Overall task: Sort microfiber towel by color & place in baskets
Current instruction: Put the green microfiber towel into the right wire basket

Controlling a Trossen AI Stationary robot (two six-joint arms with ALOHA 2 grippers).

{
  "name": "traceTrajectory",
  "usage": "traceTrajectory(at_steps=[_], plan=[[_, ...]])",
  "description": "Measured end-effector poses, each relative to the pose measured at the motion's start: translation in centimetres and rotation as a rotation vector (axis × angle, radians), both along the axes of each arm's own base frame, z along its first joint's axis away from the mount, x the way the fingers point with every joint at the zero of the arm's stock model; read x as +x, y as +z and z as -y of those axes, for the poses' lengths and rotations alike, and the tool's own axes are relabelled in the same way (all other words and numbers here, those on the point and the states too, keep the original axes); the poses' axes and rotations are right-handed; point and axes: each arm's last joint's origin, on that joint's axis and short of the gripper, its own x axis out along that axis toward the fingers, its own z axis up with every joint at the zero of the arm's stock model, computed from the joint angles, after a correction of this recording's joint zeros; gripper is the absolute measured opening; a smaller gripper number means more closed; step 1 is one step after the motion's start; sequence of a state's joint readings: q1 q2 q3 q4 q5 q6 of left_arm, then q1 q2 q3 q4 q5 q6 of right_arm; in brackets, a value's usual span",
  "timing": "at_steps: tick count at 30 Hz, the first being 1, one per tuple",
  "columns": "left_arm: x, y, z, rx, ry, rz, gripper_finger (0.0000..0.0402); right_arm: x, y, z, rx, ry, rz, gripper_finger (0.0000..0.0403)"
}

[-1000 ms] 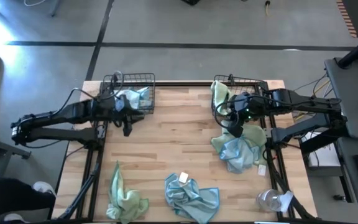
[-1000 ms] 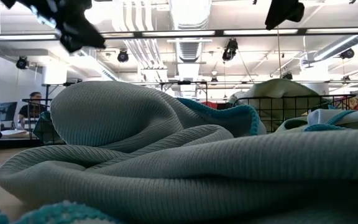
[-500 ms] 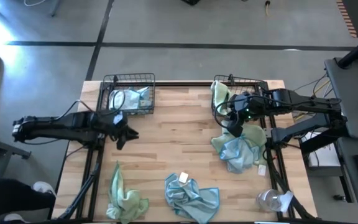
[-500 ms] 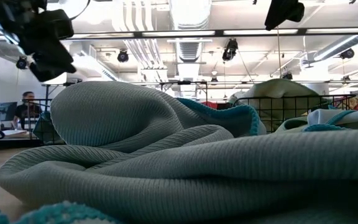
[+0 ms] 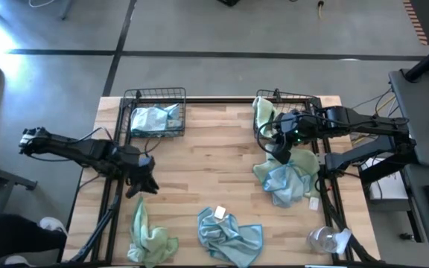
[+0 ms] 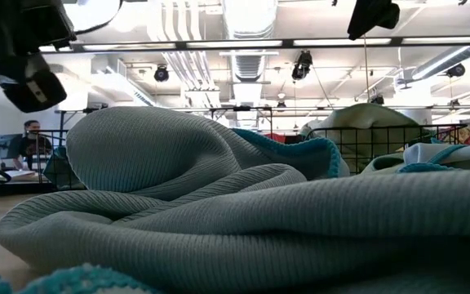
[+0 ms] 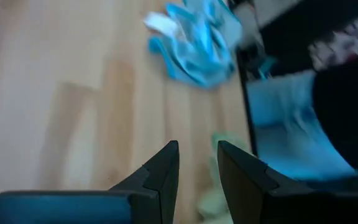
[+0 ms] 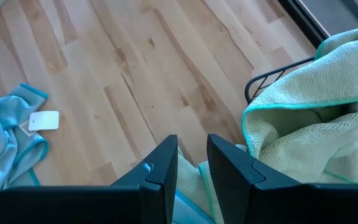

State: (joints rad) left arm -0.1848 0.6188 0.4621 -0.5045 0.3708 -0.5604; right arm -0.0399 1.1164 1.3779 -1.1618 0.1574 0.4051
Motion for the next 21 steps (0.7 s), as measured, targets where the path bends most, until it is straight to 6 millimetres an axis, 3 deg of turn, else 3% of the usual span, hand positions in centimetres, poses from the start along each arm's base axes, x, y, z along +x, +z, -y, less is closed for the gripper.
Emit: traceTrajectory(at_steps=[14, 17, 21], plan=[[1.1, -4.2, 2.4, -0.195, -0.269, -0.394, 0.0095, 0.0, 0.0, 0.0, 0.040, -0.061, 0.010, 0.0082], [1.3, -4.4, 3.5, -0.200, -0.301, -0.445, 0.0095, -0.1, 0.0, 0.0, 0.040, -0.061, 0.005, 0.0082], [2.1, -3.4, 5.5, -0.106, -0.286, -0.373, 0.0095, -0.1, -0.1, 0.0, 0.037, -0.056, 0.004, 0.0082]])
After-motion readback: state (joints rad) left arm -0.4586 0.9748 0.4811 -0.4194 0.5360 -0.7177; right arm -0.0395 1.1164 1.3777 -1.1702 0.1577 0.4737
